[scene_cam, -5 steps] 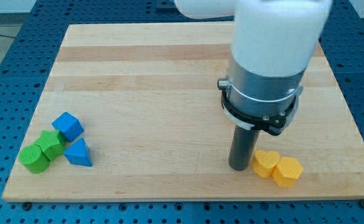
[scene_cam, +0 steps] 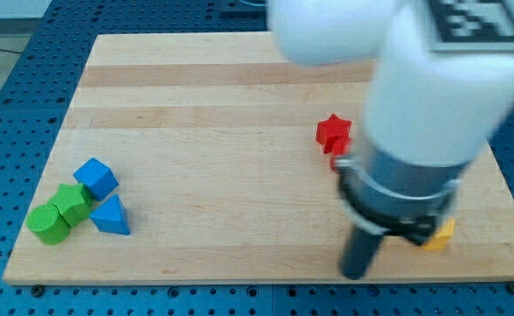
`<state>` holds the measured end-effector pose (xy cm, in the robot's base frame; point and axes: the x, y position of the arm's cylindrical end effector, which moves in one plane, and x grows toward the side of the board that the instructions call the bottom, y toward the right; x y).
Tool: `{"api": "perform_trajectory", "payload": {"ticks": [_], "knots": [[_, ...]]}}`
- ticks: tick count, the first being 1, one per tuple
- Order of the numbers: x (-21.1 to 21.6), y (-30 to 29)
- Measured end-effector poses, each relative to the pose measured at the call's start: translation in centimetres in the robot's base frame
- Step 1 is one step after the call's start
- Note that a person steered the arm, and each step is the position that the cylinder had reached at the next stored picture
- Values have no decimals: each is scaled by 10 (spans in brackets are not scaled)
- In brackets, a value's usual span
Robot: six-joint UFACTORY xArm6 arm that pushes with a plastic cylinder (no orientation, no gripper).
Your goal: Separate the yellow hexagon from the yellow heart
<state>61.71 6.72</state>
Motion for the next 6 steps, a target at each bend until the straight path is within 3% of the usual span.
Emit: {"api": "perform_trajectory", "payload": {"ticks": [2,4,6], "knots": [[-19,52],[-18,52],[-33,-22]]}}
